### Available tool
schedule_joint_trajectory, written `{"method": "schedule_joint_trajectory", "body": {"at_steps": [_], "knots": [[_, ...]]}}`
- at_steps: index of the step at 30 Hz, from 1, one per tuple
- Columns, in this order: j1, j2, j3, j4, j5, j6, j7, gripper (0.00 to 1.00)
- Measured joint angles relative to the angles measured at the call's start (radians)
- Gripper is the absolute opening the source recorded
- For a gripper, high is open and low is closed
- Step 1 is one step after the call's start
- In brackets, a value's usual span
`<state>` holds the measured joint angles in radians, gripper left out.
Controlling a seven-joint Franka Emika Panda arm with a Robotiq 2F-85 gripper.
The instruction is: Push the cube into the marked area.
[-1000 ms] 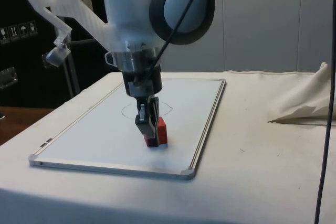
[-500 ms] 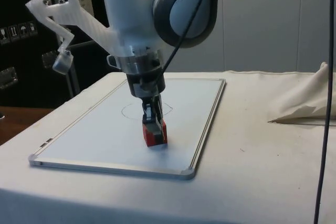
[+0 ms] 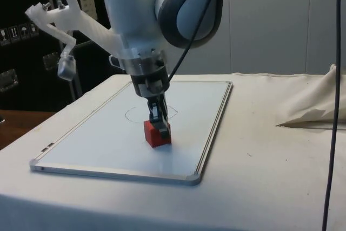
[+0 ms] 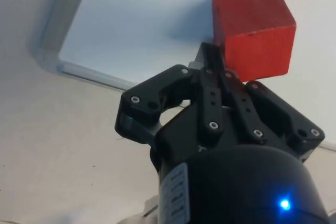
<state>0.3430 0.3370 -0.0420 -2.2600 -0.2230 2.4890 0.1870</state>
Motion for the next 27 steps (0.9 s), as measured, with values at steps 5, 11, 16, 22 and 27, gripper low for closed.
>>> {"method": "schedule_joint_trajectory", "body": {"at_steps": [5, 11, 16, 22, 27], "knots": [[0.000, 0.018, -0.012, 0.025, -0.035, -0.016, 0.011, 0.00], [0.000, 0.038, -0.017, 0.053, -0.084, -0.031, 0.046, 0.00], [0.000, 0.061, -0.024, 0.088, -0.112, -0.039, 0.064, 0.00], [0.000, 0.092, -0.030, 0.138, -0.149, -0.062, 0.097, 0.00], [0.000, 0.105, -0.034, 0.162, -0.184, -0.091, 0.126, 0.00]]}}
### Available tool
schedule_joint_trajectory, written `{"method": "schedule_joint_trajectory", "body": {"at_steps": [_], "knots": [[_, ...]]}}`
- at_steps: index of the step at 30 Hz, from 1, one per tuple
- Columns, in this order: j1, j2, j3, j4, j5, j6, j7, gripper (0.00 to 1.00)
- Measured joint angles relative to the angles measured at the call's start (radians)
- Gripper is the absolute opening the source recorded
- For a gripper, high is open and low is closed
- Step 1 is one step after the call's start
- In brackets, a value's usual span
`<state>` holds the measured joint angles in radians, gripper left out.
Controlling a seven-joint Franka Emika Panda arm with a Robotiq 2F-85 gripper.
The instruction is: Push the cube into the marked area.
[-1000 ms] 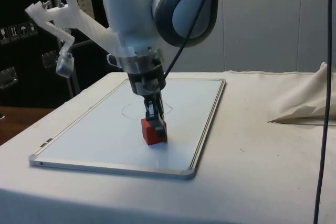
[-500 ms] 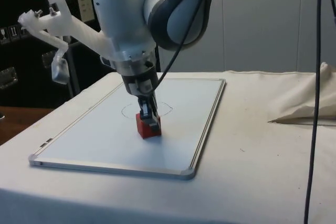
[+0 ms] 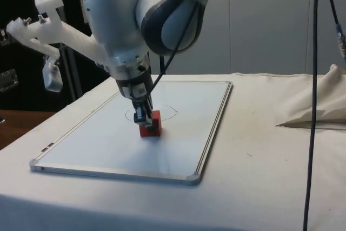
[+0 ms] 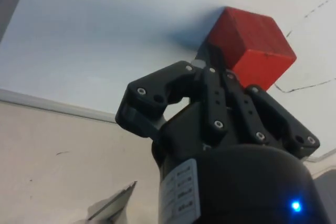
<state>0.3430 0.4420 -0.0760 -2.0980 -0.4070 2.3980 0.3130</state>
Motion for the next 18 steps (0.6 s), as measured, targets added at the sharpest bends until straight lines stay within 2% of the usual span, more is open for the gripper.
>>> {"method": "schedule_joint_trajectory", "body": {"at_steps": [10, 18], "knots": [[0.000, 0.008, -0.004, 0.019, -0.057, -0.057, 0.039, 0.00], [0.000, 0.011, -0.022, 0.034, -0.101, -0.106, 0.044, 0.00]]}}
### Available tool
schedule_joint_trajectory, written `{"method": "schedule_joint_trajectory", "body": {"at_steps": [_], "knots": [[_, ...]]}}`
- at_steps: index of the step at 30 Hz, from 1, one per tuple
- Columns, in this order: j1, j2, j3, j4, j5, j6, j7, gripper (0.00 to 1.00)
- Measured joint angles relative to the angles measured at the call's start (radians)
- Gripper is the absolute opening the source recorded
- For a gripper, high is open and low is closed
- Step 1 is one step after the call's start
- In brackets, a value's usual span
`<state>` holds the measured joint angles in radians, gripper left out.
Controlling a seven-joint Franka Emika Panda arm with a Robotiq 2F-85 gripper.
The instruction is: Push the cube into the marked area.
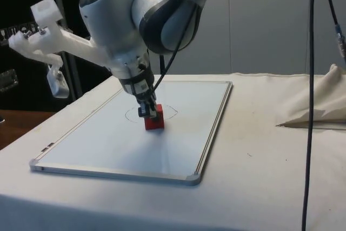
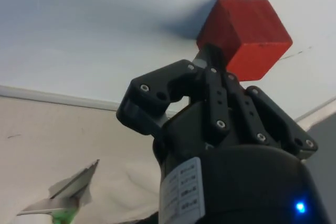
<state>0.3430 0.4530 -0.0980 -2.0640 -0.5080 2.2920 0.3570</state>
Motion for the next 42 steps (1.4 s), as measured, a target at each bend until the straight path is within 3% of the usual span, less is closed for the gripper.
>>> {"method": "schedule_joint_trajectory", "body": {"at_steps": [15, 28, 42], "knots": [[0.000, 0.063, -0.028, 0.084, -0.075, -0.059, 0.036, 0.00], [0.000, 0.090, -0.035, 0.130, -0.143, -0.138, 0.070, 0.00], [0.003, 0.076, -0.028, 0.190, -0.147, -0.220, 0.103, 0.00]]}}
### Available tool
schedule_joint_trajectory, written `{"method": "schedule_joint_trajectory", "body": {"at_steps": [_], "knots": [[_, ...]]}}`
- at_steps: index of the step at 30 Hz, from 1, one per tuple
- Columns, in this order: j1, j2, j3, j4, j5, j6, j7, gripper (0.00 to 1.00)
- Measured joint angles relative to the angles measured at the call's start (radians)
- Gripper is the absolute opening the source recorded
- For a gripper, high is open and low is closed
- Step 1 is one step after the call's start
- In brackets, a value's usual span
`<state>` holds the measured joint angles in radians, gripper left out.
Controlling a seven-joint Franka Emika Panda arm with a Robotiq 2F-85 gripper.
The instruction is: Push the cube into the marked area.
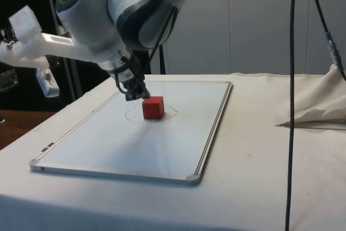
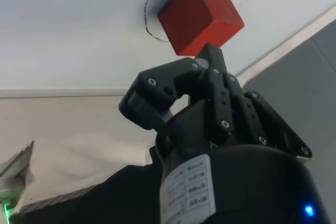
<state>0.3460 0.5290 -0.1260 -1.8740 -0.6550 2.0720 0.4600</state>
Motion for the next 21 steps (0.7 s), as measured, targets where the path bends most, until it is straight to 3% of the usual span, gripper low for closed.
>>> {"method": "schedule_joint_trajectory", "body": {"at_steps": [21], "knots": [[0.002, -0.060, 0.027, 0.013, 0.006, -0.027, 0.100, 0.00]]}}
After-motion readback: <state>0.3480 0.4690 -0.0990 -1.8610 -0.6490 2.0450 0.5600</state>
